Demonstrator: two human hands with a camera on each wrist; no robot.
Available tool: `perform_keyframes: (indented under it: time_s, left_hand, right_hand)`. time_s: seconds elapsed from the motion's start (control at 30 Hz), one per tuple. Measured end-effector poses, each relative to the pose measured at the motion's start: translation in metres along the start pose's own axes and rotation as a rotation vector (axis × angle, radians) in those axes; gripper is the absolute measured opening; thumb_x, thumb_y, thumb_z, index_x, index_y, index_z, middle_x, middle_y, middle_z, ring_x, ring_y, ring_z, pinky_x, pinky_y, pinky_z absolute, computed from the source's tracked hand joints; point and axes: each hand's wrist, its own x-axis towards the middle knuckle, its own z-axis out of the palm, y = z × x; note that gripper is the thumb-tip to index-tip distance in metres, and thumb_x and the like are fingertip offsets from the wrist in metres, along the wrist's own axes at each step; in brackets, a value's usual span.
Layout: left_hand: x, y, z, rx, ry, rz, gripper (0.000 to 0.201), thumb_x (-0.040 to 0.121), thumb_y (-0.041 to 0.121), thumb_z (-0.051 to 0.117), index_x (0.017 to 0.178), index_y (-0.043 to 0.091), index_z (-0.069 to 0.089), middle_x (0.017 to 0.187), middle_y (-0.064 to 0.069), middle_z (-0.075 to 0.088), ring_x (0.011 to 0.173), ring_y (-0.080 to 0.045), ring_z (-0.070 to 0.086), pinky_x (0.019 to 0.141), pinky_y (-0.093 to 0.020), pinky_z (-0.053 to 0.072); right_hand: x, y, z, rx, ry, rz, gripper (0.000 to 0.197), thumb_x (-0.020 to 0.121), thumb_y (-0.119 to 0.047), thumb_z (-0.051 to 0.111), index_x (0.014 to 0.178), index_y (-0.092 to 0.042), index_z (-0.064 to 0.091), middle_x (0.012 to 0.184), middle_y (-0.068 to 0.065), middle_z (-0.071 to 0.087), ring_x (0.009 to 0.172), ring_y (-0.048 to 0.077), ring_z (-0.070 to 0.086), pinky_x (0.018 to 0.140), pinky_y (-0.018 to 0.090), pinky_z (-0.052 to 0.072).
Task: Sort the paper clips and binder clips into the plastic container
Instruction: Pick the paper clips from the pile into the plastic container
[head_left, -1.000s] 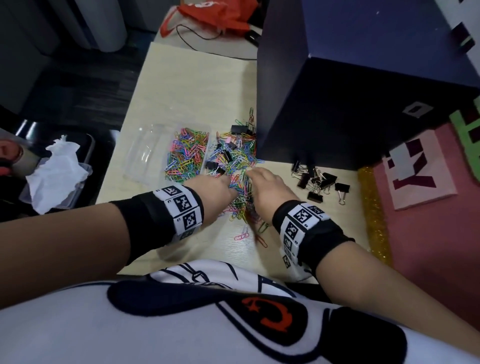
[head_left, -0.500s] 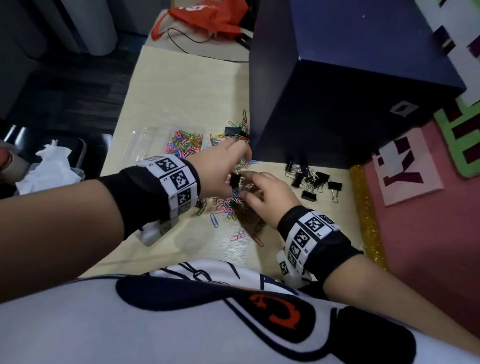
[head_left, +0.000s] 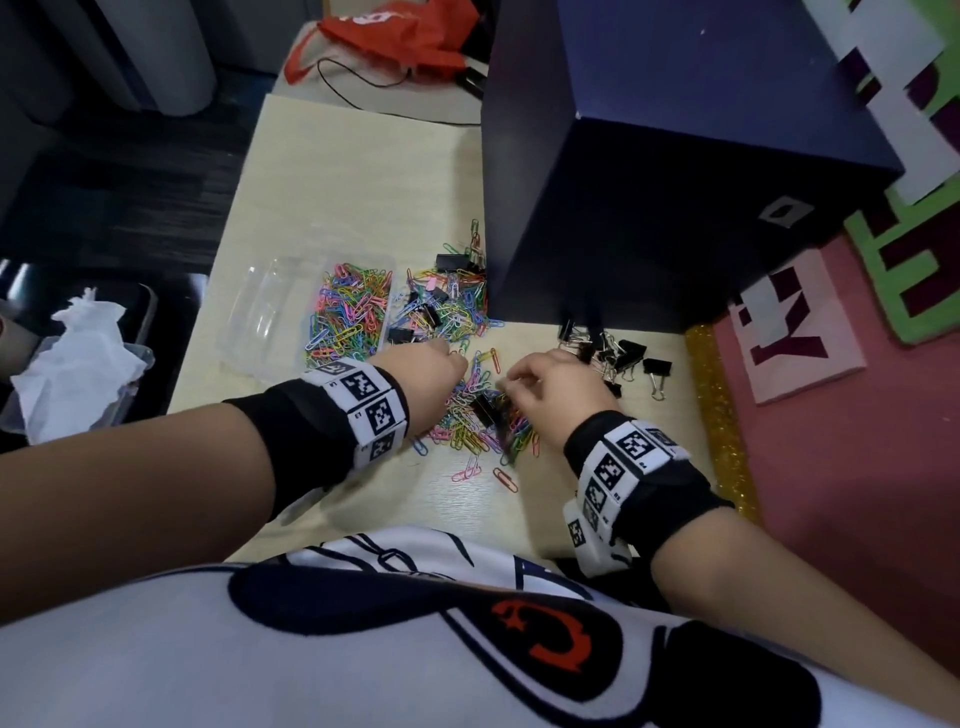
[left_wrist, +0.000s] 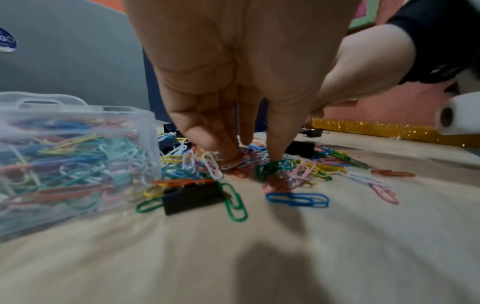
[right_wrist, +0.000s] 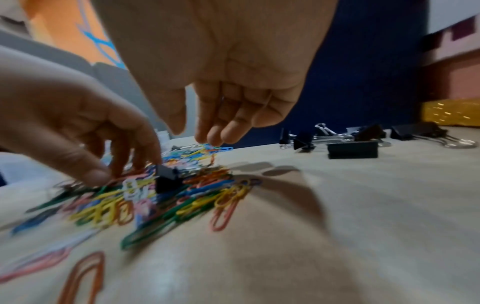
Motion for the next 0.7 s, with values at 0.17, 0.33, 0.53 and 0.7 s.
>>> perform_keyframes:
  time_s: [0.17,0.33,0.53,0.7]
  left_hand:
    - [0.001,0.003,0.006,0.01,0.058,-0.028,0.042,0.085,0.02,0.059,0.125,0.014,0.046,0.12,-0.01,0.039,0.113,-0.03,0.044,0.093,-0.045,0.048]
    - [0.002,0.006,0.011,-0.007,0.03,-0.031,0.041,0.088,0.014,0.053,0.129,0.015,0.047,0.123,-0.009,0.043,0.111,-0.031,0.047,0.092,-0.042,0.047]
    - [0.003,0.009,0.012,-0.041,0.053,-0.033,0.038,0.087,0.011,0.054,0.124,0.014,0.048,0.116,-0.01,0.043,0.103,-0.031,0.052,0.085,-0.044,0.052]
    - [0.008,0.007,0.005,-0.048,0.039,-0.076,0.037,0.085,0.009,0.053,0.121,0.014,0.05,0.118,-0.009,0.041,0.108,-0.032,0.046,0.089,-0.046,0.05]
  right_hand:
    - [-0.006,-0.016,0.011,-0.264,-0.126,-0.139,0.041,0.083,-0.046,0.06,0.121,-0.03,0.055,0.116,-0.001,0.054,0.113,0.023,0.048,0.094,0.037,0.04]
    - [-0.011,-0.019,0.015,-0.237,-0.085,-0.14,0.022,0.086,-0.027,0.055,0.108,-0.026,0.061,0.112,0.0,0.056,0.11,0.024,0.051,0.091,0.035,0.035]
    - [-0.014,-0.01,0.016,-0.204,-0.135,-0.115,0.037,0.085,-0.03,0.057,0.121,-0.031,0.054,0.117,0.002,0.049,0.109,0.027,0.052,0.093,0.037,0.042]
    - [-0.014,-0.009,0.019,-0.089,-0.108,-0.103,0.03,0.088,-0.015,0.053,0.114,-0.027,0.061,0.115,0.003,0.044,0.097,0.029,0.055,0.083,0.031,0.048]
